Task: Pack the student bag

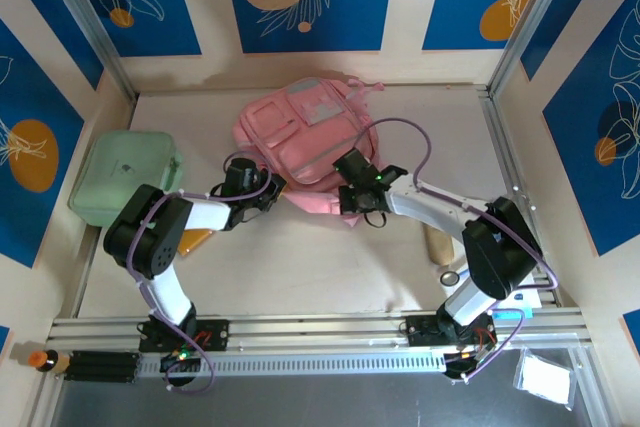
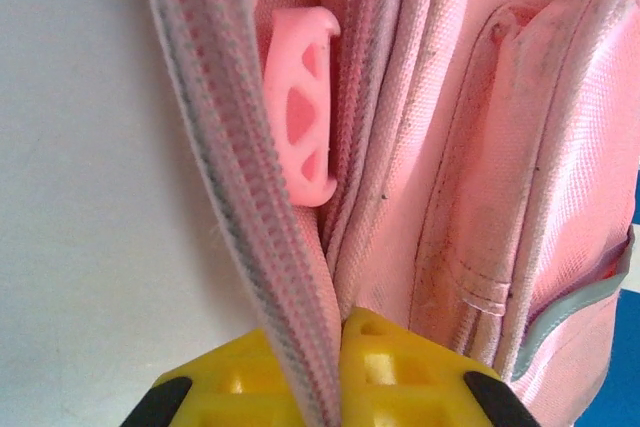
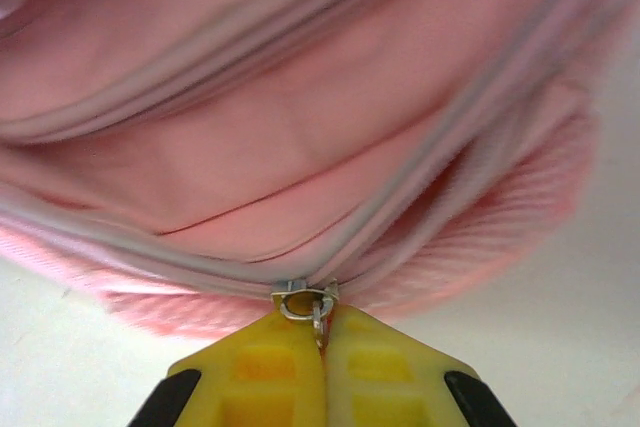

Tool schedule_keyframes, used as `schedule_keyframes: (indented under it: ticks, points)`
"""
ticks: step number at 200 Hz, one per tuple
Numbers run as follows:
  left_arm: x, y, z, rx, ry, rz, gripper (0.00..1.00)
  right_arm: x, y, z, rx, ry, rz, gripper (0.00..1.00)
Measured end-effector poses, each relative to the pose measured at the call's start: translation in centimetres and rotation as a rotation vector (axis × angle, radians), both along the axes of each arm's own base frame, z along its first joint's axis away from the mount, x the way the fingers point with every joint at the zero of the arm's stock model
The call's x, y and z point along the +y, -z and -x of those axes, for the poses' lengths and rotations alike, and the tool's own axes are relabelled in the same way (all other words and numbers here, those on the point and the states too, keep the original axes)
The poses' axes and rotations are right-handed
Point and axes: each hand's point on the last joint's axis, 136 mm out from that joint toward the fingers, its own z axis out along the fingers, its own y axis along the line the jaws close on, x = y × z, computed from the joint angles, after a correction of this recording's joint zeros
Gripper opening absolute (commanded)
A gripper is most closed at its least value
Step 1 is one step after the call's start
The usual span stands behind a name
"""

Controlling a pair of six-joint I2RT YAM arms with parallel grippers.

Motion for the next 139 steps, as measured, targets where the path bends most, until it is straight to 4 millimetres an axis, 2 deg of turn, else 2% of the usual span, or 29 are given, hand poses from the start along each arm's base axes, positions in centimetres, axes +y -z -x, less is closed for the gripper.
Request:
schedule_keyframes:
  ticks: [29,70,82,98,121,139]
  points:
    - [-0.1,0.0,0.0,0.002,0.005,-0.002,0.11,-2.0,0.1,-0.9,0.014,0.067,0.001,0.00]
    - [-0.2,-0.2,-0.8,0.015,0.052,-0.085,0.13,-0.8,0.2,-0.3,0.033,0.014,-0.029,0.00]
    - [0.1,-0.3,-1.5,0.019,0.067,-0.124,0.20,0.2,0.1,0.0,0.037,-0.027,-0.051,0.00]
    - [1.1,-0.8,-2.7,0.010,0.074,-0.169,0.37,2.2,0.1,0.7,0.045,-0.093,-0.094,0.00]
    - [3.8,-1.4,-4.2,0.002,0.050,-0.225,0.54,5.5,0.4,1.8,0.070,-0.187,-0.176,0.00]
    - [6.2,-1.4,-4.1,0.022,0.026,-0.284,0.62,7.9,0.8,2.3,0.097,-0.241,-0.216,0.00]
